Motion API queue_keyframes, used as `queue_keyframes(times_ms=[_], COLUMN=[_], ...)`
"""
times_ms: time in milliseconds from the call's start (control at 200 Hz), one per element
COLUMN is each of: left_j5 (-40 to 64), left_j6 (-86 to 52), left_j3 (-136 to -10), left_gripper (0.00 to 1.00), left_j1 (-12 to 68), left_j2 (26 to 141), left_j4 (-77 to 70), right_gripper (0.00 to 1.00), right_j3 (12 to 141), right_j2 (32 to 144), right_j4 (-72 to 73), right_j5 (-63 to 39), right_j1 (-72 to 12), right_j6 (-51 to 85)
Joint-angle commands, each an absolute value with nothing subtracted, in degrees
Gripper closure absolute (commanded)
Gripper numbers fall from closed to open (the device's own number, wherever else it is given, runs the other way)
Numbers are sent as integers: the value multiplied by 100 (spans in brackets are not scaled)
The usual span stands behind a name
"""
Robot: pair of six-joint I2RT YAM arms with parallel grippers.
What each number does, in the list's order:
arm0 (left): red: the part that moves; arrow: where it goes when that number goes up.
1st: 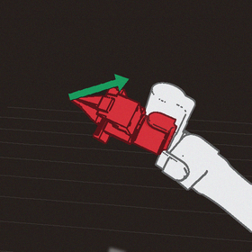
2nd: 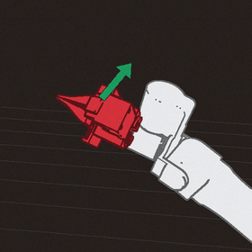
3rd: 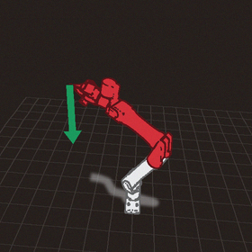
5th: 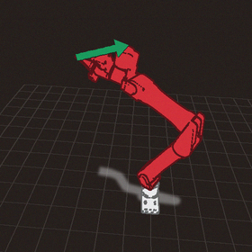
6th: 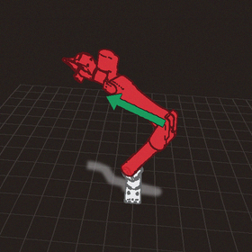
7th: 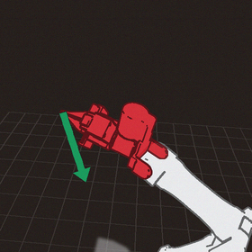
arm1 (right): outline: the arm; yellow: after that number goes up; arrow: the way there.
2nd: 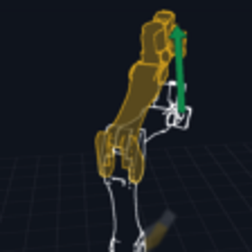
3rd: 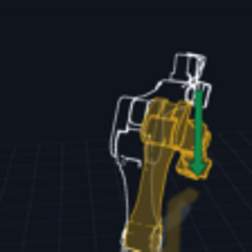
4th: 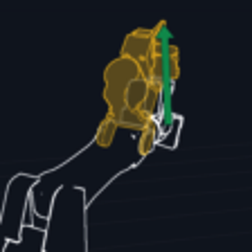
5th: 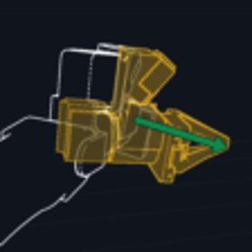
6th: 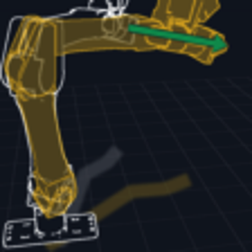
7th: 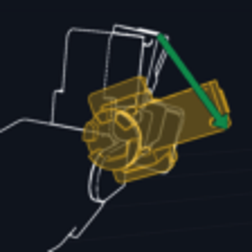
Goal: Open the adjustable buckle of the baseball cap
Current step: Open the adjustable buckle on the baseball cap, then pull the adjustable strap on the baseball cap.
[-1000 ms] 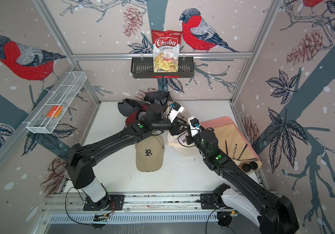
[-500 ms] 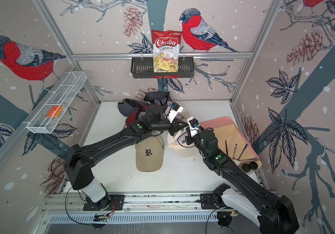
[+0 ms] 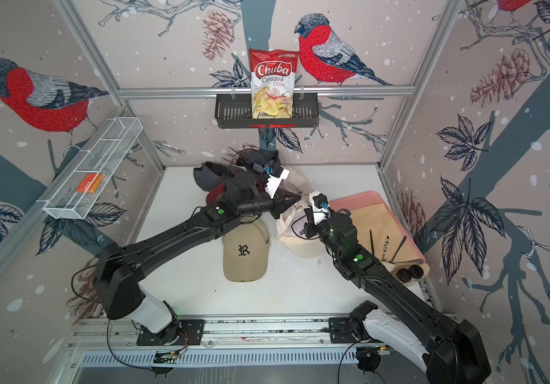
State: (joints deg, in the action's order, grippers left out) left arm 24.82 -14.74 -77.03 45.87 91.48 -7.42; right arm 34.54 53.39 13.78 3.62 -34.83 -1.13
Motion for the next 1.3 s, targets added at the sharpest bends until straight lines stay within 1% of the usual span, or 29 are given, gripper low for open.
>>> queue_keyframes(times_ms=[0, 45, 145, 315, 460, 615, 770, 1066, 1101, 1126, 1166, 1196, 1236, 1296], left_j5=[2383, 2295, 2062, 1881, 2112, 2593, 2722, 3012, 3038, 3070, 3108, 3154, 3217, 3290], left_j6=[-1510, -1465, -1312, -994, -1015, -1086, -1013, -1024, -1026, -1036, -1043, -1058, -1065, -1069], left_j3=[-7643, -7586, -7417, -6940, -6389, -6304, -6424, -6461, -6472, -6480, -6491, -6506, -6524, -6513], left_gripper=[65, 59, 54, 55, 57, 56, 55, 57, 60, 65, 78, 89, 99, 100], left_j1=[4576, 4566, 4523, 4465, 4459, 4495, 4517, 4534, 4533, 4535, 4535, 4535, 4535, 4533], left_j2=[9066, 8965, 8685, 8203, 7924, 8138, 8471, 8795, 8822, 8845, 8863, 8876, 8881, 8845], left_j4=[-1143, -1201, -1217, -1064, -1321, -1600, -1684, -1822, -1838, -1865, -1886, -1895, -1904, -1908], right_gripper=[100, 100, 100, 100, 100, 100, 100, 100, 100, 100, 100, 100, 100, 100], right_j3=[3633, 3709, 3818, 3947, 4133, 4234, 4303, 4384, 4386, 4389, 4394, 4393, 4388, 4421], right_j2=[5404, 5430, 5464, 5506, 5575, 5624, 5634, 5632, 5634, 5639, 5645, 5651, 5650, 5651], right_j4=[1366, 1305, 1249, 1183, 1031, 990, 957, 879, 879, 872, 870, 869, 862, 819], right_j5=[383, 358, 196, -22, -147, -254, -358, -492, -501, -509, -505, -502, -485, -461], right_j1=[-3461, -3442, -3350, -3245, -3219, -3217, -3217, -3217, -3217, -3217, -3216, -3217, -3217, -3208], right_j6=[132, 203, 330, 417, 439, 455, 501, 589, 593, 593, 591, 582, 577, 557])
